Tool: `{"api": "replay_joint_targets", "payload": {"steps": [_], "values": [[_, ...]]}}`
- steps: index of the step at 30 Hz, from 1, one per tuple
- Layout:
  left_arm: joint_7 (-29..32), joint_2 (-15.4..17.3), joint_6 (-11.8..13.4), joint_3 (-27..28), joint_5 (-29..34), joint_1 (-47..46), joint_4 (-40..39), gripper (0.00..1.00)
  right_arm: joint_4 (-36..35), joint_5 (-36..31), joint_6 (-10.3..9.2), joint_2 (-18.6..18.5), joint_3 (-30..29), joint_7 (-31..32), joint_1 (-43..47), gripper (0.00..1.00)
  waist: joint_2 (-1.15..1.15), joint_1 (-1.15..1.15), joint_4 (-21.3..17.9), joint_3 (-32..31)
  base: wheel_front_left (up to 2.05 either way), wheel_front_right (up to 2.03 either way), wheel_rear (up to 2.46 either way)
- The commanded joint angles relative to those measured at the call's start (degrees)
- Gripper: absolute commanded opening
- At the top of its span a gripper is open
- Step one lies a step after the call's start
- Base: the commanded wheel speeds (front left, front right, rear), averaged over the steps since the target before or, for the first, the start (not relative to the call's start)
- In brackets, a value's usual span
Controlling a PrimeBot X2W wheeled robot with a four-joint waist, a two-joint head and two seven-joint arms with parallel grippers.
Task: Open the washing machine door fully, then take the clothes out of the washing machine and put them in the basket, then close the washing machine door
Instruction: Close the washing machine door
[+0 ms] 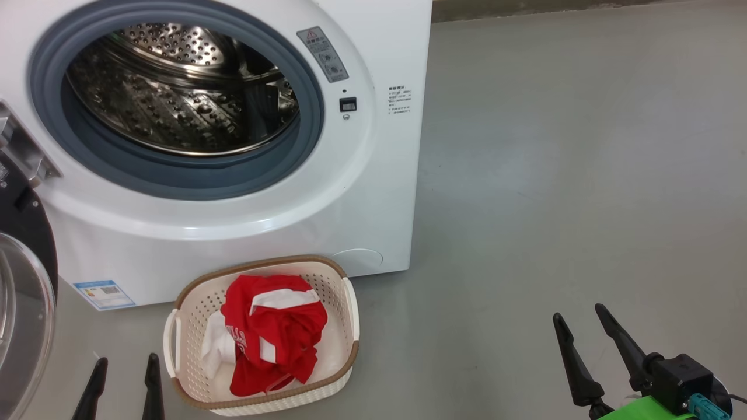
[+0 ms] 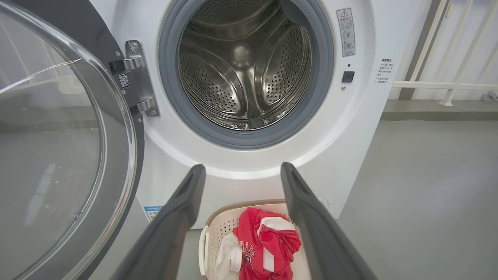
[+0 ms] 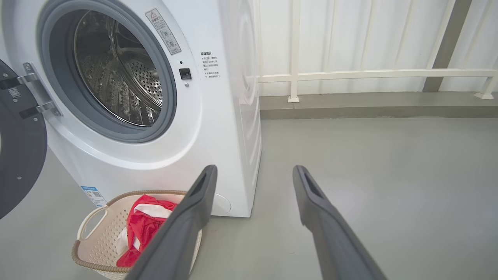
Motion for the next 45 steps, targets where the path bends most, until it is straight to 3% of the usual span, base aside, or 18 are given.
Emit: {"api": "replay_joint_targets", "payload": {"steps": [1, 11, 18, 45], "values": [[-0.46, 0.33, 0.22, 1.56, -0.31, -1.17, -1.58, 1.00, -1.42, 0.45, 0.36, -0.83, 1.13, -0.37, -1.45, 1.00, 0.00, 0.00, 0.06, 0.05, 0.00, 0.00, 0.00], [-0.46, 0.33, 0.25, 0.84, -0.82, -1.25, -0.98, 1.00, -1.49, 0.28, 0.36, -0.95, 1.23, -0.37, -1.45, 1.00, 0.00, 0.00, 0.51, -0.30, 0.00, 0.00, 0.00], [-0.46, 0.33, 0.75, -0.04, -1.61, -1.24, -0.65, 1.00, -1.42, 0.16, 0.36, -1.06, 1.98, -0.37, -1.45, 1.00, 0.00, 0.00, 2.96, -0.46, 0.00, 0.00, 0.00], [-0.46, 0.32, 5.07, -3.40, -4.90, 1.58, 1.50, 1.00, 0.90, 1.31, 0.36, -3.43, 8.70, -0.37, -3.66, 1.00, 0.00, 0.00, 26.45, -2.76, 0.00, 0.00, 0.00]]}}
